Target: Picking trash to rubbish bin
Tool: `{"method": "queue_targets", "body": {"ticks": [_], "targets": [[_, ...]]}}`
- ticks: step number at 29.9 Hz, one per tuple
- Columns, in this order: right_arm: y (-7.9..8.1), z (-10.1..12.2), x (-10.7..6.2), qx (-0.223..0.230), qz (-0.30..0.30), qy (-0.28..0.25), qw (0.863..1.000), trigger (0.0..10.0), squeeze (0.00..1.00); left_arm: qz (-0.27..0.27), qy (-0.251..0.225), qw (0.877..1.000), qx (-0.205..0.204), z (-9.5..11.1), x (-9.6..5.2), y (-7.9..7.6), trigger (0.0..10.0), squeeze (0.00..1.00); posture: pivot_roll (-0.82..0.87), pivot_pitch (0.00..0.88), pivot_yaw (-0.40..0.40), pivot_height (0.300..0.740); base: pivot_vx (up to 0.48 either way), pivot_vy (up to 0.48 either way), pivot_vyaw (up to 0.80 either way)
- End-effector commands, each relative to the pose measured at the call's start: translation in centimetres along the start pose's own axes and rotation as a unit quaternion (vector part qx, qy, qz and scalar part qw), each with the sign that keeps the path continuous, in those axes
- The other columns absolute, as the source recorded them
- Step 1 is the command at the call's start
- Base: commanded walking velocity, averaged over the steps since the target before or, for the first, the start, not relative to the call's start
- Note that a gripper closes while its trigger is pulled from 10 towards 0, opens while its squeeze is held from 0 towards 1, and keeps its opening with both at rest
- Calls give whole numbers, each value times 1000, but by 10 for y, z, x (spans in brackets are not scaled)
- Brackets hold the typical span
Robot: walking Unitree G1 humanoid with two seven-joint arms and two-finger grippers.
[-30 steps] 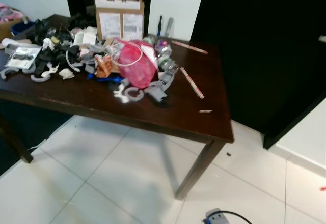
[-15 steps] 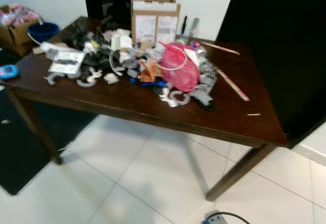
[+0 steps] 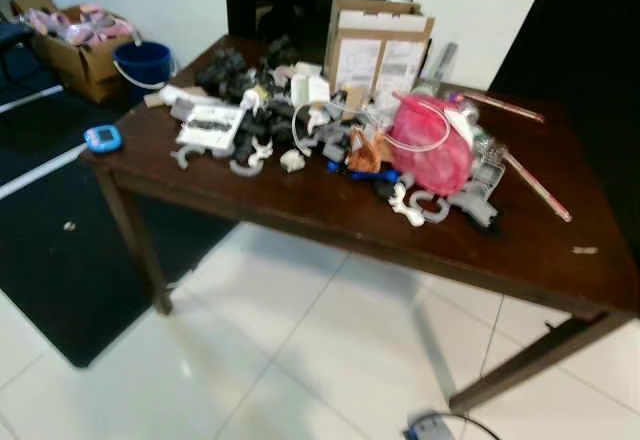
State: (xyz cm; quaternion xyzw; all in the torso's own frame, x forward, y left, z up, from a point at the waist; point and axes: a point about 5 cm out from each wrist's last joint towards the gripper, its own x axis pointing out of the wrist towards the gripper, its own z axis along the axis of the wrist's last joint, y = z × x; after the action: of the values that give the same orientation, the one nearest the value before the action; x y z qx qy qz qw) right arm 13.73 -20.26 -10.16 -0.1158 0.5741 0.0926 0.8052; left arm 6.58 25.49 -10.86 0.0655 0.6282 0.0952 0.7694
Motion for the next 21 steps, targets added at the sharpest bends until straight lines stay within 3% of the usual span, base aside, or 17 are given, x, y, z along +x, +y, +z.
{"method": "queue_targets", "body": {"ticks": [1, 4, 21], "targets": [[3, -6, 0, 4, 8, 9, 1000, 10000, 0, -21, 6, 1000, 6, -1, 0, -17, 10000, 0, 122, 73, -70, 740, 0, -480, 0], [2, -7, 0, 4, 8, 9, 1000, 10000, 0, -26, 4, 1000, 10, 2, 1, -23, 10000, 0, 119, 70, -69, 740, 0, -480, 0], [5, -7, 0, 1, 12, 9, 1000, 10000, 0, -29, -3, 1000, 1, 8, 1, -27, 10000, 0, 121, 68, -74, 740, 0, -472, 0]]}}
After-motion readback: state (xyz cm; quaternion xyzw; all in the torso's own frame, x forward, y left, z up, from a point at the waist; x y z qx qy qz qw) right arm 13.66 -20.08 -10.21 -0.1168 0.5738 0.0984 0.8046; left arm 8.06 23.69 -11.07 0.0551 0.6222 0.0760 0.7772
